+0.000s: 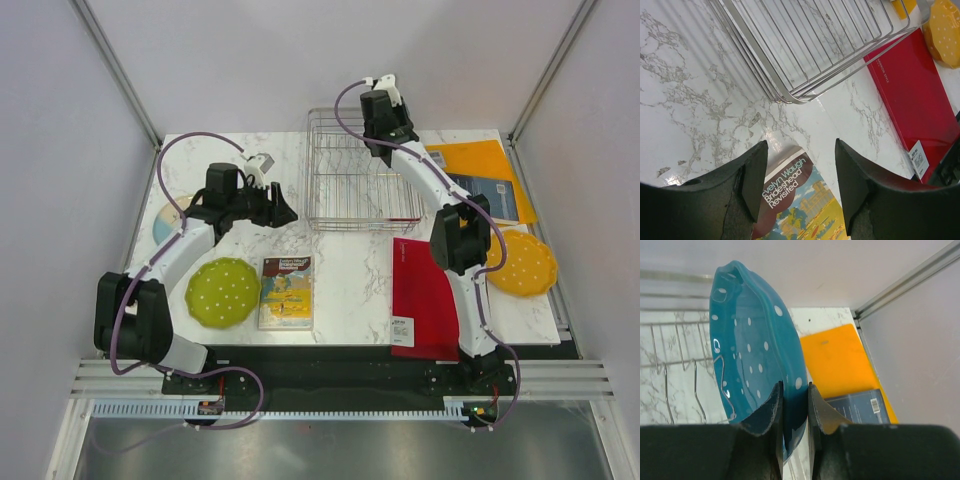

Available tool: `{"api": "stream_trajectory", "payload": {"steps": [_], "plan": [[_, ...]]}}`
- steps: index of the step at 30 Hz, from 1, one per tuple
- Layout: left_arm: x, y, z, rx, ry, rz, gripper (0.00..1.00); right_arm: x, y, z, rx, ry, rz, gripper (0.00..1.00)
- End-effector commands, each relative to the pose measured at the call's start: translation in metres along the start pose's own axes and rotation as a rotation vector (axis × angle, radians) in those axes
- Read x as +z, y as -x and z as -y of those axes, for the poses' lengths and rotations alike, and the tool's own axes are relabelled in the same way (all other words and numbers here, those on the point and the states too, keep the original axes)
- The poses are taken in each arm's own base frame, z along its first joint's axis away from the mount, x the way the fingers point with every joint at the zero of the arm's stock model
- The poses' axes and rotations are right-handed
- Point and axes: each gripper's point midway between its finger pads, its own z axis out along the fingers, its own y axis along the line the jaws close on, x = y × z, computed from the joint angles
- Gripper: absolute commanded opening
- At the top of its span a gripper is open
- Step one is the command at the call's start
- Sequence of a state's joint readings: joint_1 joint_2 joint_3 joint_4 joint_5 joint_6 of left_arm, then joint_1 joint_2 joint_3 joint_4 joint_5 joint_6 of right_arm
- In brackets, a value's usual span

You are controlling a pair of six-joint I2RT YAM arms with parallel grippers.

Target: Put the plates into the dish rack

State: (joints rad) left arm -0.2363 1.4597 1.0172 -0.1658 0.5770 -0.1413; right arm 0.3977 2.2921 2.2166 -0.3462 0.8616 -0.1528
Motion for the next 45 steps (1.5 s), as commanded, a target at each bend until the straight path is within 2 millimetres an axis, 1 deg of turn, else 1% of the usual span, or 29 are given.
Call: {"api": "stream_trajectory", "payload": {"steps": [1,5,8,9,12,15,17,18,19,20,21,22,23,24,25,26,27,28,29,30,32,33,34,35,36,37,41,42,45], "plan": [[0.001,0.013,-0.001,0.007,-0.004,0.041,0.63,-0.017,0.021,0.018,0.072,-0.084,0.019,0.00],[0.003,0.012,-0.005,-0.006,0.000,0.035,0.63,-0.014,0.007,0.011,0.043,-0.072,-0.007,0.00],[0.007,0.009,-0.007,-0.026,-0.002,0.022,0.63,-0.011,-0.001,0.006,0.012,-0.062,-0.021,0.31],[0.008,0.011,-0.007,-0.032,-0.004,0.021,0.64,-0.011,-0.001,0.005,0.002,-0.054,-0.020,0.47],[0.014,0.011,-0.010,-0.056,-0.002,0.015,0.64,-0.012,0.002,0.006,0.007,-0.049,-0.015,0.66],[0.016,0.016,-0.012,-0.059,0.002,0.023,0.64,-0.019,0.015,0.016,0.029,-0.045,0.006,0.73],[0.015,0.022,-0.011,-0.045,0.002,0.038,0.64,-0.031,0.032,0.033,0.069,-0.050,0.031,0.77],[0.014,0.024,-0.011,-0.040,0.004,0.045,0.64,-0.032,0.030,0.041,0.081,-0.056,0.025,0.79],[0.012,0.028,-0.010,-0.028,0.007,0.056,0.64,-0.045,0.042,0.064,0.123,-0.065,0.039,0.81],[0.011,0.034,-0.011,-0.013,0.021,0.070,0.65,-0.050,0.041,0.070,0.190,-0.048,0.028,0.84],[0.008,0.040,-0.010,-0.003,0.029,0.086,0.65,-0.046,0.027,0.081,0.221,-0.031,-0.014,0.86],[0.005,0.045,-0.011,0.008,0.043,0.099,0.65,-0.062,0.022,0.104,0.245,0.003,-0.057,0.86],[0.003,0.053,-0.017,0.016,0.088,0.122,0.65,-0.067,0.015,0.102,0.331,0.090,-0.093,0.86],[0.000,0.059,-0.020,0.019,0.118,0.140,0.68,-0.060,-0.024,0.114,0.326,0.091,-0.185,0.85],[-0.003,0.064,-0.022,0.024,0.143,0.157,0.69,-0.078,-0.031,0.137,0.362,0.107,-0.217,0.85],[-0.005,0.070,-0.027,0.035,0.177,0.173,0.73,-0.083,-0.048,0.145,0.372,0.119,-0.259,0.85],[-0.007,0.073,-0.029,0.038,0.190,0.178,0.77,-0.084,-0.089,0.151,0.325,0.113,-0.347,0.85],[-0.005,0.073,-0.032,0.039,0.200,0.178,0.77,-0.099,-0.097,0.166,0.305,0.117,-0.352,0.85],[-0.006,0.074,-0.034,0.047,0.213,0.179,0.77,-0.104,-0.112,0.170,0.270,0.127,-0.381,0.83],[-0.005,0.074,-0.035,0.048,0.215,0.177,0.76,-0.108,-0.146,0.173,0.184,0.147,-0.447,0.82],[-0.001,0.071,-0.038,0.044,0.215,0.165,0.76,-0.119,-0.159,0.190,0.153,0.160,-0.451,0.81],[0.000,0.069,-0.038,0.043,0.210,0.160,0.75,-0.120,-0.182,0.195,0.130,0.201,-0.497,0.79],[0.001,0.068,-0.035,0.038,0.195,0.157,0.74,-0.126,-0.184,0.198,0.125,0.226,-0.490,0.75],[0.002,0.067,-0.034,0.035,0.186,0.153,0.73,-0.125,-0.195,0.205,0.139,0.238,-0.517,0.63],[0.002,0.067,-0.033,0.033,0.180,0.152,0.72,-0.125,-0.212,0.210,0.119,0.267,-0.555,0.57],[0.003,0.065,-0.032,0.029,0.172,0.148,0.72,-0.130,-0.221,0.204,0.117,0.318,-0.583,0.54],[0.003,0.062,-0.029,0.021,0.157,0.143,0.72,-0.147,-0.273,0.204,-0.007,0.346,-0.700,0.53],[0.002,0.062,-0.029,0.023,0.157,0.144,0.72,-0.153,-0.294,0.200,-0.044,0.361,-0.753,0.51],[0.000,0.061,-0.030,0.033,0.168,0.147,0.72,-0.157,-0.317,0.193,-0.110,0.408,-0.786,0.48]]}}
